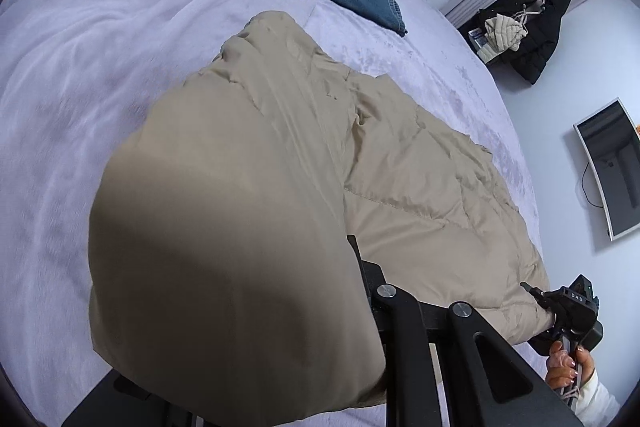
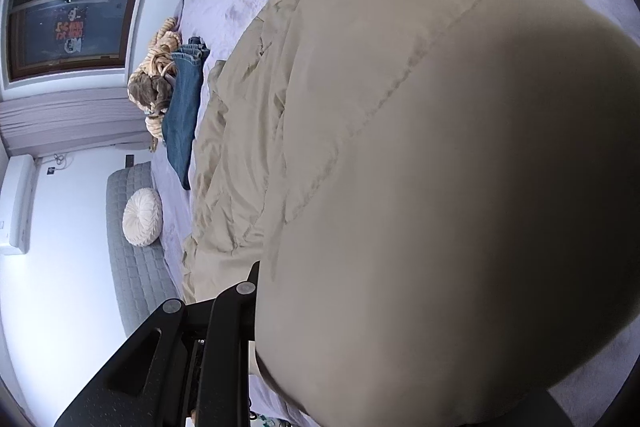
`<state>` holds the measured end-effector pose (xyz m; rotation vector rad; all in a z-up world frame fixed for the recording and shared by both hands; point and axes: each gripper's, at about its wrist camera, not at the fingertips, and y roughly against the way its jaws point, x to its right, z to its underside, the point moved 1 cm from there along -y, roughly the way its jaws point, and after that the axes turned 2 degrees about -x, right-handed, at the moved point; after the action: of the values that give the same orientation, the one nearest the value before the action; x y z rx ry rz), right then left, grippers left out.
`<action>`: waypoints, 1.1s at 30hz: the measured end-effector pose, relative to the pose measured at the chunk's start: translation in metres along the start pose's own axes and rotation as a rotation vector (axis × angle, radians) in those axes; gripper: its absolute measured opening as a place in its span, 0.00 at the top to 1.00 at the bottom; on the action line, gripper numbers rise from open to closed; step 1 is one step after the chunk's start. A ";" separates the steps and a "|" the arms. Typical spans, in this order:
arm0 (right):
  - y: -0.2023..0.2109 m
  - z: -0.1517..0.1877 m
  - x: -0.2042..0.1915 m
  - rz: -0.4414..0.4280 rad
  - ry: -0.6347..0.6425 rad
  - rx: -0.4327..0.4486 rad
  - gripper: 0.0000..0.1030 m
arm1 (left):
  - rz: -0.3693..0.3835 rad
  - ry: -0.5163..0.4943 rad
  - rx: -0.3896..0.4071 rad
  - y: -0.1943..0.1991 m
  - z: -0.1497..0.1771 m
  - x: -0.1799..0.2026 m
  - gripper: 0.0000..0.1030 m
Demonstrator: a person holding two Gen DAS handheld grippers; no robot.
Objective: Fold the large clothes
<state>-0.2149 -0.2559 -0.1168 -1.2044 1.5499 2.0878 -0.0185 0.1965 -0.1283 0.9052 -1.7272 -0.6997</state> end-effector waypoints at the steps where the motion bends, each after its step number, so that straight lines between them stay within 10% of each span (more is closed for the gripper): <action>1: 0.005 0.009 0.005 0.001 0.000 -0.009 0.75 | -0.008 0.008 -0.013 0.003 0.010 -0.003 0.79; 11: 0.028 0.017 0.015 0.131 0.014 -0.060 0.57 | -0.206 0.081 -0.057 0.040 0.059 -0.031 0.66; 19: 0.052 0.037 -0.013 0.247 0.262 -0.160 0.63 | -0.358 0.033 0.074 0.099 0.064 -0.019 0.66; 23: 0.075 0.057 -0.014 0.161 0.366 -0.199 0.69 | -0.307 0.018 0.023 0.076 0.052 -0.009 0.66; 33: 0.059 0.034 0.016 0.408 0.237 -0.066 0.69 | -0.417 0.027 -0.184 0.007 0.060 -0.032 0.66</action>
<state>-0.2788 -0.2524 -0.0874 -1.2842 1.9901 2.3247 -0.0706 0.2285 -0.1578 1.1510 -1.4334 -1.0946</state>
